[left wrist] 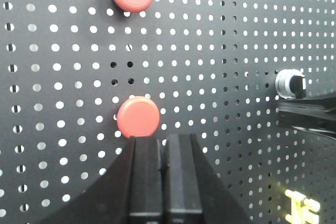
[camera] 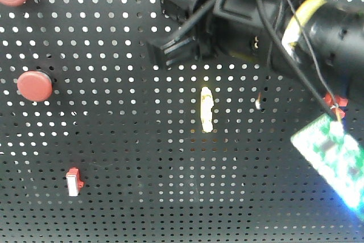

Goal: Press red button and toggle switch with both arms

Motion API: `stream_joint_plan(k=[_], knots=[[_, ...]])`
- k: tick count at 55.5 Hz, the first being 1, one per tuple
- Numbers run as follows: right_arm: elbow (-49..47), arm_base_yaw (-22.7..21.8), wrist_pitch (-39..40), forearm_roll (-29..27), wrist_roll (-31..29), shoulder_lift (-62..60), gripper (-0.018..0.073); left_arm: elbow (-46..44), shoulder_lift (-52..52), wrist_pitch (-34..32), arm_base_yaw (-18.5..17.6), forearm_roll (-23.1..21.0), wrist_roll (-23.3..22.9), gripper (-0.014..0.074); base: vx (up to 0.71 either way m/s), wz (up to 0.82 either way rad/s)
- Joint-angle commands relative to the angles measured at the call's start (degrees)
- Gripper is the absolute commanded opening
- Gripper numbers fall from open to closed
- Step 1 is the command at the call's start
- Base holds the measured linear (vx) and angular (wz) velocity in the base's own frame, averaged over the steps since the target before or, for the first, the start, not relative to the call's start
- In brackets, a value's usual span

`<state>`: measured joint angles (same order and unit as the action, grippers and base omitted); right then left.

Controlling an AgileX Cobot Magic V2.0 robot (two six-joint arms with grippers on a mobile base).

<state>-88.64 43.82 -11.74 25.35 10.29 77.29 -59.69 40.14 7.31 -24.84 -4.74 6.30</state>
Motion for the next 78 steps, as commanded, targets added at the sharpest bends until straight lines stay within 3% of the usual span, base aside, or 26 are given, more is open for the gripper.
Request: stream_joint_plan(k=[1, 42, 64, 78], knots=[[-3.6, -0.2, 1.0, 3.4, 0.2, -1.8, -0.0002, -1.3, 0.2, -4.7, -0.3, -0.5, 0.0, 0.0, 0.0, 0.0], [-4.4, -0.3, -11.7, 23.7, 15.7, -5.2, -0.0002, -1.3, 0.1, -4.7, -0.3, -0.5, 0.0, 0.0002, 0.0, 0.0], [-4.4, -0.3, -19.9, 28.5, 17.5, -7.5, -0.0001, -1.3, 0.1, -6.9, -0.3, -0.5, 0.0, 0.0002, 0.0, 0.0], [-3.2, 2.3, -14.4, 26.9, 17.9, -9.7, -0.0001, -1.3, 0.1, -7.6, -0.3, -0.5, 0.0, 0.0002, 0.0, 0.0]])
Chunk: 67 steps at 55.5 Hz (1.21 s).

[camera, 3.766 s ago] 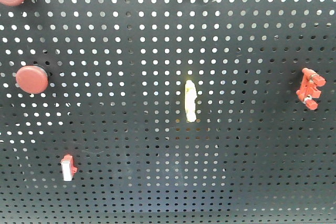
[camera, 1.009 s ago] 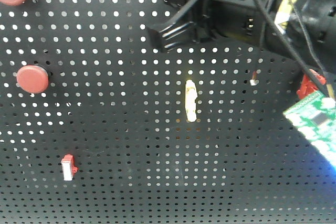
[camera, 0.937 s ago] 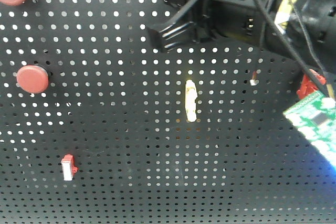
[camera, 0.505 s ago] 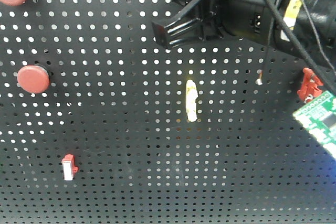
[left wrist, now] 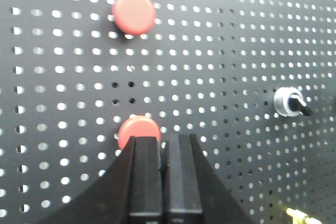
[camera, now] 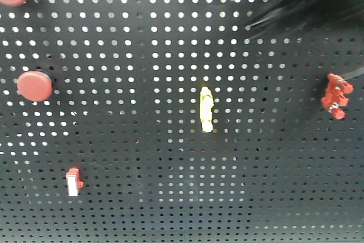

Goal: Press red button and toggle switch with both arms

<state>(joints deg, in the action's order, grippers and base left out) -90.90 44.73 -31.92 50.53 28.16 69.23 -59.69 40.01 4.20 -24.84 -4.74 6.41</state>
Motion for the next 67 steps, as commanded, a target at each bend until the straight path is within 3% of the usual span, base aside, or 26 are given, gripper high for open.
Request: stream_joint_plan(k=[1, 11, 26, 54, 60, 67], knots=[[-0.6, 1.7, 5.9, 1.5, 0.1, -2.0, -0.0001, -1.3, 0.2, -3.9, -0.3, -0.5, -0.1, 0.0002, 0.0, -0.01], [4.6, 5.0, 6.5, 1.1, 0.3, -6.8, -0.0001, -1.3, 0.2, -3.7, -0.3, -0.5, 0.0, 0.0002, 0.0, 0.0], [8.3, 4.7, 6.6, 4.5, 0.6, -10.3, -0.0001, -1.3, 0.2, -2.8, -0.3, -0.5, 0.0, 0.0002, 0.0, 0.0], [8.3, 4.7, 6.8, 4.5, 0.5, -10.3, 0.0, -1.1, 0.2, -3.1, -0.2, 0.0, 0.5, 0.0002, 0.0, 0.0], [8.3, 4.7, 6.8, 4.5, 0.5, -10.3, 0.0, 0.9, -1.3, -3.2, 3.1, 4.0, 4.6, 0.0002, 0.0, 0.0], [8.3, 4.7, 6.8, 4.5, 0.5, -10.3, 0.0, 10.2, -7.4, -2.6, 12.3, 3.6, 4.0, 0.0002, 0.0, 0.0]])
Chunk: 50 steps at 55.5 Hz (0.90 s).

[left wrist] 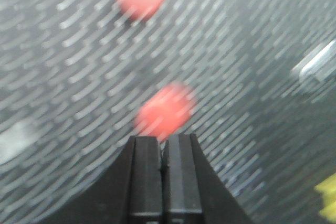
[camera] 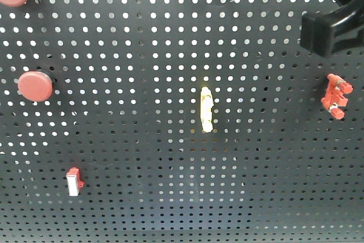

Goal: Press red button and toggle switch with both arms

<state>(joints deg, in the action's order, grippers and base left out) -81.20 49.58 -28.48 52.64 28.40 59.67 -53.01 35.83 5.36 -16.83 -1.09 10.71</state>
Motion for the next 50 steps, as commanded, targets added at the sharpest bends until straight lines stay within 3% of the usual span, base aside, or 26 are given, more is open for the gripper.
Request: stream_joint_plan(k=[1, 5, 11, 17, 27, 29, 34, 50], knots=[[-1.4, -0.2, 3.4, 2.4, 0.3, -0.7, 0.0, 5.8, -4.6, -3.9, 6.1, 0.0, -0.7, 0.0002, 0.0, 0.0], [-1.4, -0.2, 3.4, 2.4, 0.3, -0.7, 0.0, 14.9, -9.9, -4.1, 11.9, 0.0, -2.0, 0.0002, 0.0, 0.0], [-1.4, -0.2, 3.4, 2.4, 0.3, -0.7, 0.0, 27.7, -18.2, -4.1, 16.8, 0.1, -1.9, 0.0002, 0.0, 0.0], [-1.4, -0.2, 3.4, 2.4, 0.3, -0.7, 0.0, 38.9, -25.8, -4.1, 18.6, 0.1, -1.9, 0.0002, 0.0, 0.0], [-1.4, -0.2, 3.4, 2.4, 0.3, -0.7, 0.0, 54.1, -36.3, -7.6, 18.5, 0.1, -3.7, 0.0002, 0.0, 0.0], [-1.4, -0.2, 3.4, 2.4, 0.3, -0.7, 0.0, 55.7, -38.0, -8.6, 18.5, 0.1, -4.6, 0.0002, 0.0, 0.0], [-1.4, -0.2, 3.4, 2.4, 0.3, -0.7, 0.0, 54.8, -36.8, -3.6, 18.5, 0.1, -7.0, 0.0002, 0.0, 0.0], [-1.4, -0.1, 3.1, 2.4, 0.3, -0.7, 0.0, 54.8, -36.7, -3.8, 18.5, 0.1, -7.1, 0.0002, 0.0, 0.0]])
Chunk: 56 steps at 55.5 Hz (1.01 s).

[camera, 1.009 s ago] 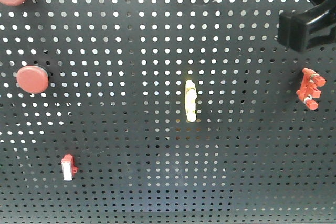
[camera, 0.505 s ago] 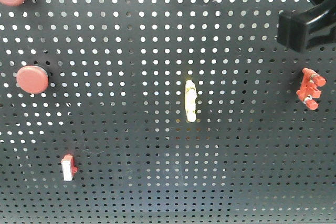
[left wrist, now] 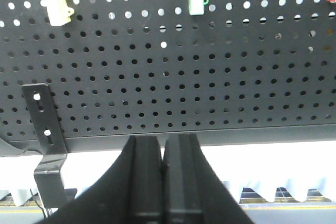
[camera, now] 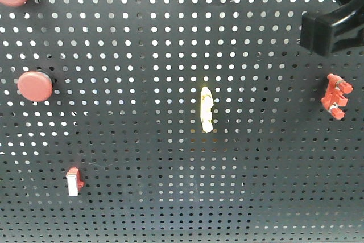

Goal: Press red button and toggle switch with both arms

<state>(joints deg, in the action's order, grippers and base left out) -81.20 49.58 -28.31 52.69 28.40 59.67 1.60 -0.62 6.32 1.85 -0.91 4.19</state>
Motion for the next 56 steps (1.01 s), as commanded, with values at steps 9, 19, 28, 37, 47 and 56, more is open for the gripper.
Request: stream_joint_plan(k=[9, 19, 28, 37, 47, 56], knots=[[-1.4, -0.1, 3.0, 2.4, 0.3, -0.7, 0.0, 0.2, -0.3, -4.8, -0.1, -0.1, -0.6, 0.0002, 0.0, 0.0], [-1.4, -0.1, 2.5, 2.4, 0.3, -0.7, 0.0, 0.2, -0.3, -4.8, -0.1, -0.1, -0.6, 0.0002, 0.0, 0.0], [1.2, -1.1, 2.8, 0.3, -0.5, -3.0, 0.0, 0.2, -0.3, -4.8, -0.1, -0.1, -0.6, 0.0002, 0.0, 0.0], [13.7, -9.2, 5.8, -10.8, -0.5, -12.3, 0.0, 0.2, -0.3, -4.8, -0.1, -0.1, -0.6, 0.0002, 0.0, 0.0], [34.7, -26.1, 9.5, -26.2, -3.3, -28.8, 0.0, 0.2, -0.3, -4.8, -0.1, -0.1, -0.6, 0.0002, 0.0, 0.0], [50.2, -38.4, 9.3, -32.0, -12.0, -44.9, 0.0, 0.2, -0.3, -4.8, -0.1, -0.1, -0.6, 0.0002, 0.0, 0.0]])
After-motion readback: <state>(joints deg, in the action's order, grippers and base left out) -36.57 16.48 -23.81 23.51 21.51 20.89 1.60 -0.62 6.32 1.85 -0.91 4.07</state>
